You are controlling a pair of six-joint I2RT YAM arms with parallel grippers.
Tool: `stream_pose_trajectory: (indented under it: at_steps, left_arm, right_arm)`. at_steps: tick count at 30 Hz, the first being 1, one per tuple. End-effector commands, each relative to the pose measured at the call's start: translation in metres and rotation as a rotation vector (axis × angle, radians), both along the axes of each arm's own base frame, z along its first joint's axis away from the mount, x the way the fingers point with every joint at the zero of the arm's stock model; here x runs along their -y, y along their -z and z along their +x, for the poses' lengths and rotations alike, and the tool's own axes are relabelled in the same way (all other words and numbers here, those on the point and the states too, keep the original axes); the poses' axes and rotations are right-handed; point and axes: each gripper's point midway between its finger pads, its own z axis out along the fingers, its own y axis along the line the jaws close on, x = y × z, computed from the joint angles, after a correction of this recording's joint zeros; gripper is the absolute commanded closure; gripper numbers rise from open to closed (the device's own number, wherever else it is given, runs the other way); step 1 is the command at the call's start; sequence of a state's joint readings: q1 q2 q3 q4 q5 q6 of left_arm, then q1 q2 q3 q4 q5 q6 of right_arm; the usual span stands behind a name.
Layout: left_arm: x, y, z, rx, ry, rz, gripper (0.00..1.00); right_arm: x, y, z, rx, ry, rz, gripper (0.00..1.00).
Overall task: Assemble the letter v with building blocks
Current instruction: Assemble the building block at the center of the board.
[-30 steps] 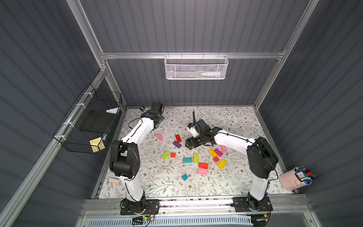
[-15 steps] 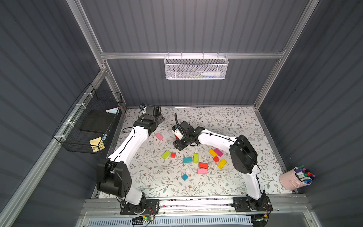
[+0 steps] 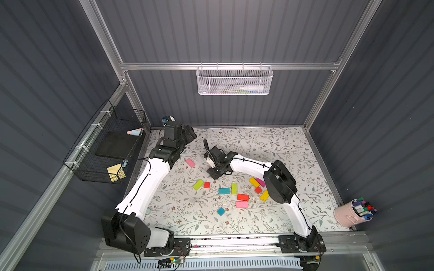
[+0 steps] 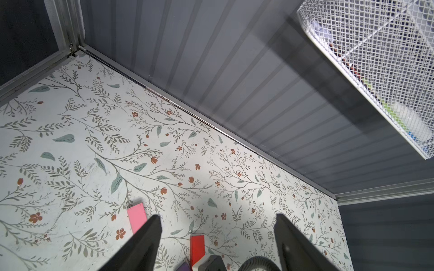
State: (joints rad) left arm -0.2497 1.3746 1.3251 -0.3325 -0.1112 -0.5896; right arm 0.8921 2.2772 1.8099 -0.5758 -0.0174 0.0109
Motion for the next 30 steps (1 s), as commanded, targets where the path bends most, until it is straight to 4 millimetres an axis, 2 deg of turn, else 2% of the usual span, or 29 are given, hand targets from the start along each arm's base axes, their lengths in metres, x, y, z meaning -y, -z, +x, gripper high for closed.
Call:
stream_pose_trajectory:
  at_steps: [1,4,11,18,22,25,30]
  left_arm:
    - [-0.004,0.008,-0.003,-0.013,-0.003,0.018,0.21]
    - [-0.007,0.014,-0.002,-0.024,-0.017,0.021,0.21]
    - [-0.009,0.021,-0.001,-0.033,-0.024,0.019,0.20]
    - [-0.009,0.026,0.000,-0.037,-0.023,0.012,0.20]
    - [-0.009,0.032,0.001,-0.046,-0.021,0.010,0.20]
    - [-0.008,0.037,0.001,-0.050,-0.019,0.005,0.20]
    - [-0.008,0.040,0.001,-0.054,-0.021,-0.002,0.19]
  right_arm:
    - [0.003,0.010,-0.003,-0.017,-0.018,-0.049,0.48]
    - [0.006,0.018,-0.003,-0.027,-0.016,-0.072,0.50]
    - [0.001,0.021,-0.007,-0.053,-0.032,-0.056,0.55]
    - [-0.009,0.018,-0.008,-0.055,-0.050,-0.030,0.87]
    - [-0.022,0.003,-0.007,-0.019,-0.068,-0.001,0.97]
    - [-0.032,-0.006,-0.006,0.003,-0.086,0.026,0.97]
    - [-0.047,-0.007,-0.005,0.034,-0.148,0.062,0.97]
